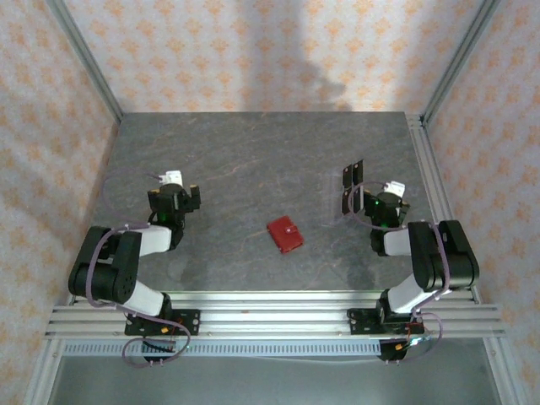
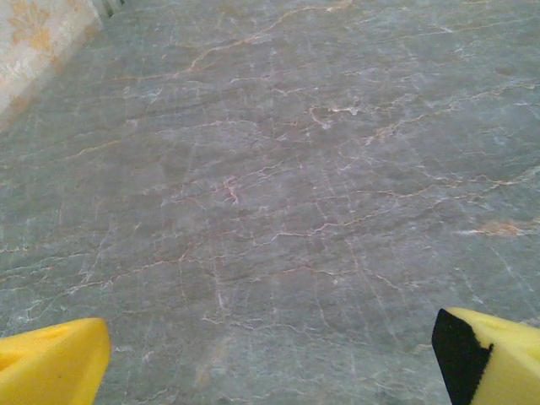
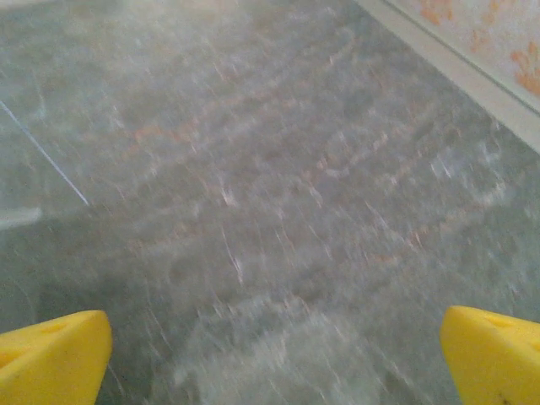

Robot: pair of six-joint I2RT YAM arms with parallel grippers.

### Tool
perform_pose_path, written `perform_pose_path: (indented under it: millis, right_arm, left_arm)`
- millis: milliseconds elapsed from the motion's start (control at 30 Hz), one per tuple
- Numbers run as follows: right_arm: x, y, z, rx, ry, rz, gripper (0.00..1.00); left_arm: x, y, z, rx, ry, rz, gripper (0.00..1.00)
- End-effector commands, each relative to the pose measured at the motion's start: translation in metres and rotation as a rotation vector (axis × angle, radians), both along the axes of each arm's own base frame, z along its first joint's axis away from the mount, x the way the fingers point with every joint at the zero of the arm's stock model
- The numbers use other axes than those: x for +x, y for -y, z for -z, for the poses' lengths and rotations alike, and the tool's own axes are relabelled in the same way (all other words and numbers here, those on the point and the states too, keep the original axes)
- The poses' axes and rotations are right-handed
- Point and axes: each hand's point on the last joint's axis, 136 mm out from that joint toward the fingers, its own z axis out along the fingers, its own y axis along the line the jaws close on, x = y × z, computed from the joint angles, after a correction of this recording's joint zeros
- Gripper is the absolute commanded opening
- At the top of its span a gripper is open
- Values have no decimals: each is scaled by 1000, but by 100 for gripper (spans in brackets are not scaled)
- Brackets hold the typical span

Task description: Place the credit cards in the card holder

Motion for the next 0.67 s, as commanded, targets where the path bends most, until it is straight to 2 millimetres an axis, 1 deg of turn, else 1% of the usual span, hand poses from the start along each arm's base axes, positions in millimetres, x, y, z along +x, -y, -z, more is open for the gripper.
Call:
perform_pose_path:
  millis: [0,100,167,267,367,633]
  right_arm:
    - [17,-2,-28,-6,89,-23,99]
    - [11,6,-31,-9,131,29,99]
    - [11,7,-32,-10,139,36,99]
    - [14,4,-31,-10,127,19,99]
    - [20,-9,-27,-9,91,-61,99]
    - [19,-10,-28,-5,99,-68,99]
  left_arm:
    - [8,8,-11,-36,62,55,100]
    - [8,8,-11,-34,70,54,100]
    - [8,8,-11,-35,68,54,100]
    - [8,8,-11,-36,66,54,100]
    - [8,8,-11,-35,66,53,100]
    - [8,7,-11,-35,65,52,100]
